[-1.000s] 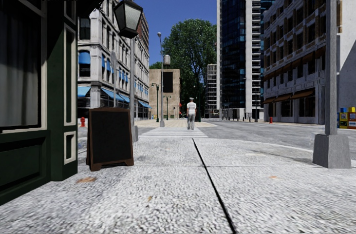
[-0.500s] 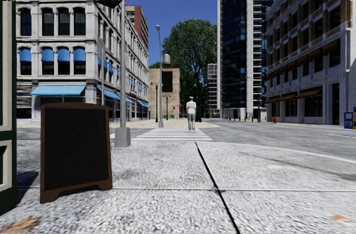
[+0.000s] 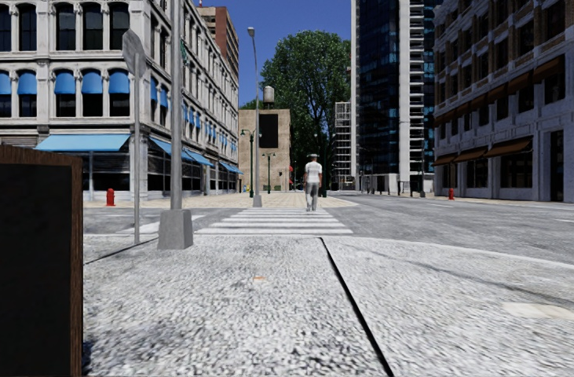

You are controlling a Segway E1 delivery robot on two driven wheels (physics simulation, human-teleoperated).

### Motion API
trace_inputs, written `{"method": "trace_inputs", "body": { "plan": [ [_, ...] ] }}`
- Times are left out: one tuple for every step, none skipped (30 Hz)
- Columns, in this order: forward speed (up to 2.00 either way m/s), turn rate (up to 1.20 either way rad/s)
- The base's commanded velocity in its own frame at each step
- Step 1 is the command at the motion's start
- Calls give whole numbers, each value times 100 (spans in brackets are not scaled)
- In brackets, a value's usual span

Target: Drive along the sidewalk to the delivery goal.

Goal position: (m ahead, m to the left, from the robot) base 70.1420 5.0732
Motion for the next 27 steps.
{"method": "trace_inputs", "body": {
  "plan": [
    [200, 0],
    [200, 0],
    [200, 0],
    [200, 0],
    [200, 0],
    [200, 0],
    [200, 0],
    [200, 0],
    [200, 0],
    [200, 0],
    [200, 0],
    [200, 0],
    [200, 0],
    [200, 0],
    [200, 0],
    [200, 0],
    [200, 0],
    [200, 0],
    [200, 0],
    [200, 0],
    [200, 0],
    [200, 0],
    [200, 0],
    [200, 0],
    [200, 0],
    [200, 0],
    [200, 0]
  ]
}}
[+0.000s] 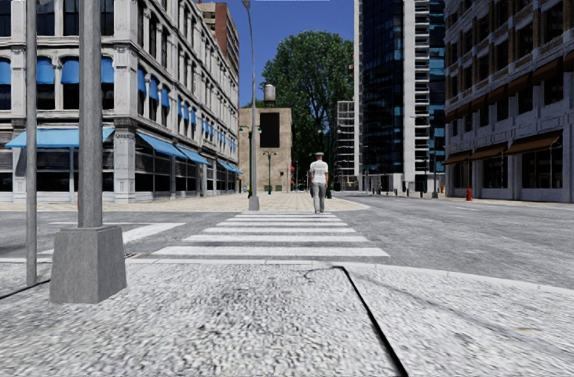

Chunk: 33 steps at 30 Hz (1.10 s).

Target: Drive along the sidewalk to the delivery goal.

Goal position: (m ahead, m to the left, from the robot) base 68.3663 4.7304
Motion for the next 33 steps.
{"method": "trace_inputs", "body": {
  "plan": [
    [200, 0],
    [200, 0],
    [200, 0],
    [200, 0],
    [200, 0],
    [200, 0],
    [200, 0],
    [200, 0],
    [200, 0],
    [200, 0],
    [200, 0],
    [200, 0],
    [200, 0],
    [200, 0],
    [200, 0],
    [200, 0],
    [200, 0],
    [200, 0],
    [200, 0],
    [200, 0],
    [200, 0],
    [200, 0],
    [200, 0],
    [200, 0],
    [200, 0],
    [200, 0],
    [200, 0],
    [200, 0],
    [200, 0],
    [200, 0],
    [200, 0],
    [200, 0],
    [200, 0]
  ]
}}
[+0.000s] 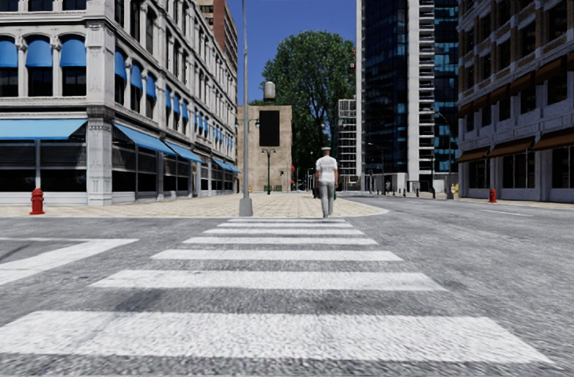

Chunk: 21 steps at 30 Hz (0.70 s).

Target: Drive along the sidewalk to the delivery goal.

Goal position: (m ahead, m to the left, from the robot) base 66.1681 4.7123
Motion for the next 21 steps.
{"method": "trace_inputs", "body": {
  "plan": [
    [200, 0],
    [200, 0],
    [200, 0],
    [200, 0],
    [200, 0],
    [193, 0],
    [173, 0],
    [173, 0],
    [149, 0],
    [136, 0],
    [132, 0],
    [131, 0],
    [130, 0],
    [130, 0],
    [130, 0],
    [129, 0],
    [128, 0],
    [126, 0],
    [126, 0],
    [126, 0],
    [126, 0]
  ]
}}
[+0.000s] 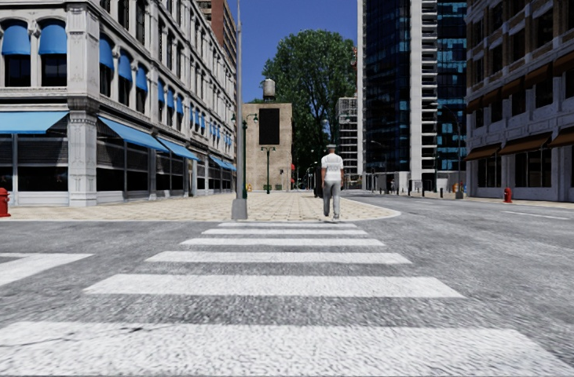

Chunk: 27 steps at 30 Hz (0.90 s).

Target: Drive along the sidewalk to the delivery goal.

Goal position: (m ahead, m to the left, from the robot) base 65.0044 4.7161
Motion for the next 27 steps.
{"method": "trace_inputs", "body": {
  "plan": [
    [126, 0],
    [126, 0],
    [126, 0],
    [129, 0],
    [135, 0],
    [138, 0],
    [139, 0],
    [139, 0],
    [139, 0],
    [139, 0],
    [140, 0],
    [140, 0],
    [141, 0],
    [141, 0],
    [141, 0],
    [141, 0],
    [142, 0],
    [145, 0],
    [150, 0],
    [150, 0],
    [155, 0],
    [158, 0],
    [160, 0],
    [161, 0],
    [161, 0],
    [161, 0],
    [162, 0]
  ]
}}
